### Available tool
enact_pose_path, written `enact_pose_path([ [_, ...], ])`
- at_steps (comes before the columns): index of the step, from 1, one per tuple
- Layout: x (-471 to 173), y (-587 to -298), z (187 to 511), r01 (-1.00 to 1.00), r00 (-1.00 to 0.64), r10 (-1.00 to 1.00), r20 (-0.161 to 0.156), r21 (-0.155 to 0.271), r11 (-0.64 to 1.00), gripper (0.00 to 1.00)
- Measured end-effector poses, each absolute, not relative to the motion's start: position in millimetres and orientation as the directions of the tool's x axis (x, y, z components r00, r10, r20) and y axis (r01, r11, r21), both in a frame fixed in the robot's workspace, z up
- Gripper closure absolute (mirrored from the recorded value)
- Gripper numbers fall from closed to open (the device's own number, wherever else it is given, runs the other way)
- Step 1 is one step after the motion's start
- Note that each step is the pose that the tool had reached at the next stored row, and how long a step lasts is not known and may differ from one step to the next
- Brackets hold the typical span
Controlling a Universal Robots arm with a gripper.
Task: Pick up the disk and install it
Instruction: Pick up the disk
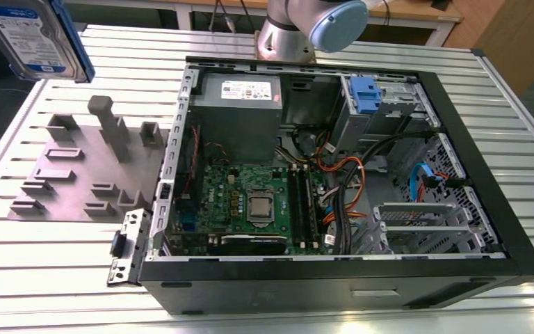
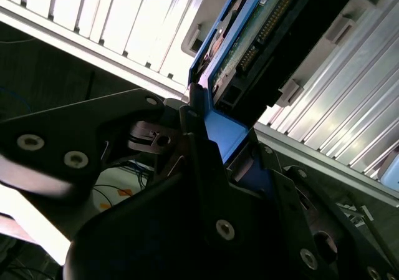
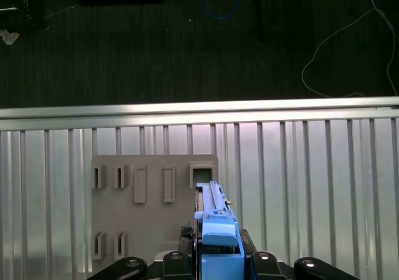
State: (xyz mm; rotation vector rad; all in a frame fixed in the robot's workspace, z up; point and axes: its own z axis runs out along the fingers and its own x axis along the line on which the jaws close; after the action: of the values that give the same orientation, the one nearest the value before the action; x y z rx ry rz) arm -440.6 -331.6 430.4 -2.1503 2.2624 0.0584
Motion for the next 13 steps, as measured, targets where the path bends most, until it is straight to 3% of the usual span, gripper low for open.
enact_pose_path([
  [13,-440.6,-331.6,436.6,-0.999,-0.051,-0.998,-0.040,0.013,0.051,0.64],
])
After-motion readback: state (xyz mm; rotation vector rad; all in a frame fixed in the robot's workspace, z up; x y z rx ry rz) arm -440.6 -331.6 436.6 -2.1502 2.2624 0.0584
